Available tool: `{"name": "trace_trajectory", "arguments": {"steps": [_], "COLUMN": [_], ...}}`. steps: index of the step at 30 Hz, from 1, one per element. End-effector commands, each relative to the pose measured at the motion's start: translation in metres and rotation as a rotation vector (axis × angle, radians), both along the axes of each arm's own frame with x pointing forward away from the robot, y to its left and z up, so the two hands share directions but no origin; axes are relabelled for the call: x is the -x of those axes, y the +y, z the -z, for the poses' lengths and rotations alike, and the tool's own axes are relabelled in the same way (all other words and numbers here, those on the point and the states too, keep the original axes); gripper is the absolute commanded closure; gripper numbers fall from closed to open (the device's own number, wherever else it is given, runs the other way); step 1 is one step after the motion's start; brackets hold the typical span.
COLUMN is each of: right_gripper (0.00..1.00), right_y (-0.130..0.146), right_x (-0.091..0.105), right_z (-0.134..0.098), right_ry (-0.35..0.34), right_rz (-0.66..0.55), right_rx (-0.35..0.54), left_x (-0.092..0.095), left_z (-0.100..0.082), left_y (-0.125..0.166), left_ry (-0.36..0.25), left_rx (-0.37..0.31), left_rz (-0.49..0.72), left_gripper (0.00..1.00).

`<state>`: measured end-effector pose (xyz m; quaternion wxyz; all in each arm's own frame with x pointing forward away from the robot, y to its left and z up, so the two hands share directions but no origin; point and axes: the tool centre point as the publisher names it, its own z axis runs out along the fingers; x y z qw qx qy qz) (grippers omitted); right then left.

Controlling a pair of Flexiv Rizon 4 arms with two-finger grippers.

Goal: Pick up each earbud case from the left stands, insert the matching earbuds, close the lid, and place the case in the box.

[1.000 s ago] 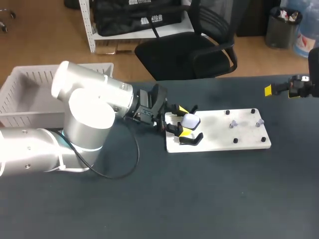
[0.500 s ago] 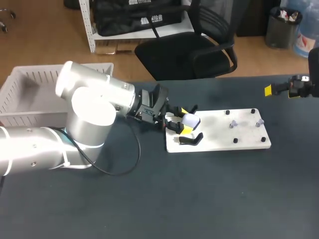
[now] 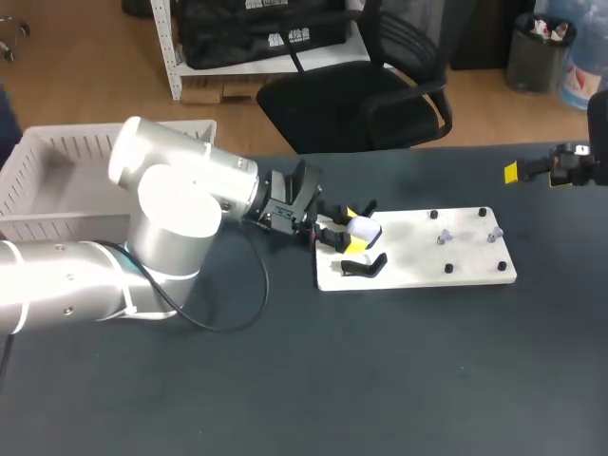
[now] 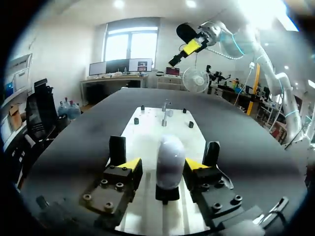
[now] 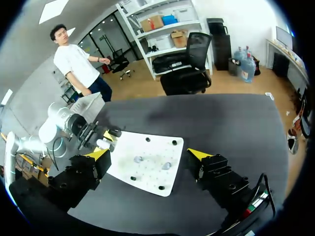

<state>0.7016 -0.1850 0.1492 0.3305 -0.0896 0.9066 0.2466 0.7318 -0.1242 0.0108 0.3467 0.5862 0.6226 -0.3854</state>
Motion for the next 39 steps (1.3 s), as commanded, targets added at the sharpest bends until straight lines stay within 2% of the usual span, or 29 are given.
{"name": "trace_trajectory", "arguments": {"steps": [1, 4, 13, 17, 20, 29, 39], "right_gripper": [0.0, 0.0, 0.0, 0.0, 0.0, 0.0, 0.0], "right_y": [0.0, 0.0, 0.0, 0.0, 0.0, 0.0, 0.0], "right_x": [0.0, 0.0, 0.0, 0.0, 0.0, 0.0, 0.0], "right_z": [0.0, 0.0, 0.0, 0.0, 0.0, 0.0, 0.0], "right_ry": [0.0, 0.0, 0.0, 0.0, 0.0, 0.0, 0.0], "right_rz": [0.001, 0.001, 0.001, 0.001, 0.001, 0.001, 0.001], "right_rx": [0.002, 0.002, 0.002, 0.002, 0.002, 0.002, 0.002], "left_x": [-0.003, -0.003, -0.001, -0.001, 0.0, 0.003, -0.001], "left_z": [0.001, 0.001, 0.002, 0.003, 0.002, -0.008, -0.032], "left_y": [-0.001, -0.002, -0.002, -0.002, -0.001, 0.005, 0.006], "left_ry": [0.003, 0.002, 0.004, 0.006, 0.007, 0.009, -0.043], "left_rx": [0.002, 0.002, 0.002, 0.002, 0.008, 0.045, 0.084], "left_rz": [0.008, 0.012, 0.017, 0.016, 0.02, 0.015, 0.019], "left_gripper": [0.51, 0.53, 0.7, 0.84, 1.0, 1.0, 1.0]}}
